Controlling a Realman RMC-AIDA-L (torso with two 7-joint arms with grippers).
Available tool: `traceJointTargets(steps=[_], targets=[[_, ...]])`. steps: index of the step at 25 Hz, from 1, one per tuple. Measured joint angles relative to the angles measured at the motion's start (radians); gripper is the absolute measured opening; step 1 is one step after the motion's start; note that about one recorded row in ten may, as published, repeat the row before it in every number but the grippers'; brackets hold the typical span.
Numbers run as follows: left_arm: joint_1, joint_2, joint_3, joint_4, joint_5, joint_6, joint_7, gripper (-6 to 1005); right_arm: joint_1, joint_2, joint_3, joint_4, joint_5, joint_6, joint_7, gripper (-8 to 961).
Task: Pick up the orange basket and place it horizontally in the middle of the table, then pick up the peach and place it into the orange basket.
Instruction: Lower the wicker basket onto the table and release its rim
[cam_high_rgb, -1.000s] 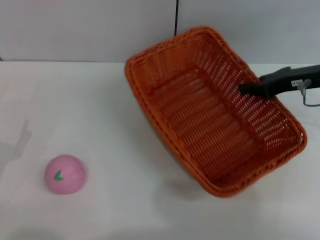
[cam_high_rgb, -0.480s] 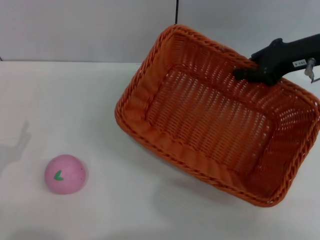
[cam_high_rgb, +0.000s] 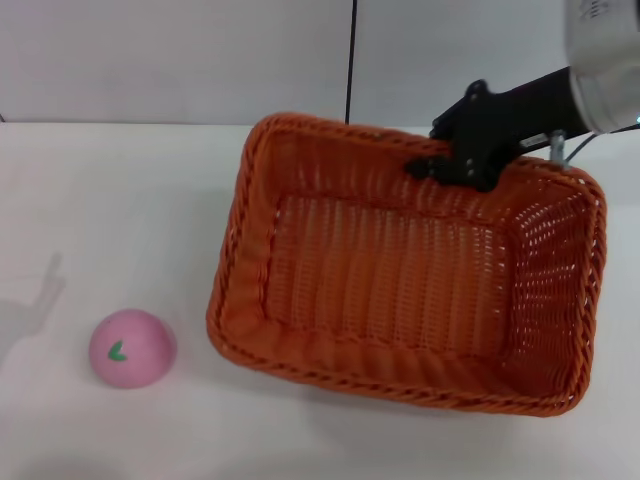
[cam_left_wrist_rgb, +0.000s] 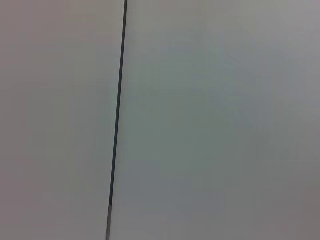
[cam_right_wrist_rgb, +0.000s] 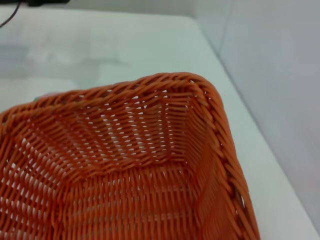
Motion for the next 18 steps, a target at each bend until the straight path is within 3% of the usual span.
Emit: traceJointTargets(steps=[6, 18], targets=[[0.014, -0.002, 0.0, 0.006, 0.0, -0.015, -0.001, 846, 0.015, 0.003, -0.133, -0.003, -0.006, 0.015, -0.041, 148], [0.027, -0.004, 0.011, 0.02, 0.001, -0.046, -0.005, 846, 0.025, 0.013, -0.142, 0.004, 0.002, 0.049, -0.132, 160]])
